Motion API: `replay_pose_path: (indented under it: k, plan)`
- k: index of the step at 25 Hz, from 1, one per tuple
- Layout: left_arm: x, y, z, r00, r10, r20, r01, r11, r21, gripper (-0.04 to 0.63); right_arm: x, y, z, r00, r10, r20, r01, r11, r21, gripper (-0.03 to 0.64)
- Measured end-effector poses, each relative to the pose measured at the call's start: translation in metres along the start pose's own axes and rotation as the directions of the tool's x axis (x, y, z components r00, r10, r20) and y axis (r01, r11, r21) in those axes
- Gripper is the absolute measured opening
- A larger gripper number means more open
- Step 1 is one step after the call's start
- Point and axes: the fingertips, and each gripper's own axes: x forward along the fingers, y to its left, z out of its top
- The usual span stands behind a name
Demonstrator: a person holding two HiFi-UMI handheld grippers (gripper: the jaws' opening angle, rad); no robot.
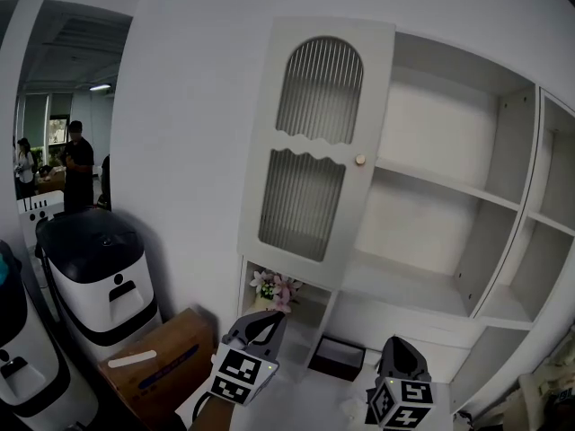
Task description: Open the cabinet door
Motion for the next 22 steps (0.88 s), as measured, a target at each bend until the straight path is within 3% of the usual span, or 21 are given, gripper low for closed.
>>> replay_pose_path:
  k: [5, 12, 20, 21, 22]
  plan:
    - [0.022, 0.000, 0.015, 1.000, 0.015, 0.022, -0.015, 1.000, -0.027, 0.008, 0.013, -0.010, 0.022, 0.999, 0.033, 0.002, -0.033, 0.999, -0.039, 0.021]
    - [0.051, 0.009, 0.055, 0.997, 0.019, 0.069, -0.022, 0.999, 0.043, 0.009, 0.029, -0.021, 0.039, 0.998, 0.065, 0.003, -0.064, 0.996, -0.056, 0.021]
    - [0.088, 0.017, 0.134, 0.984, -0.053, 0.170, 0.038, 0.995, 0.087, 0.009, 0.046, -0.021, 0.081, 0.995, 0.085, 0.057, -0.080, 0.992, -0.094, 0.021]
    - [0.093, 0.018, 0.143, 0.983, -0.060, 0.172, 0.042, 0.994, 0.105, 0.021, 0.047, -0.021, 0.088, 0.994, 0.089, 0.064, -0.082, 0.991, -0.102, 0.021]
    - [0.098, 0.019, 0.152, 0.983, -0.068, 0.171, 0.046, 0.991, 0.129, 0.074, 0.048, -0.020, 0.094, 0.993, 0.093, 0.071, -0.085, 0.991, -0.106, 0.021]
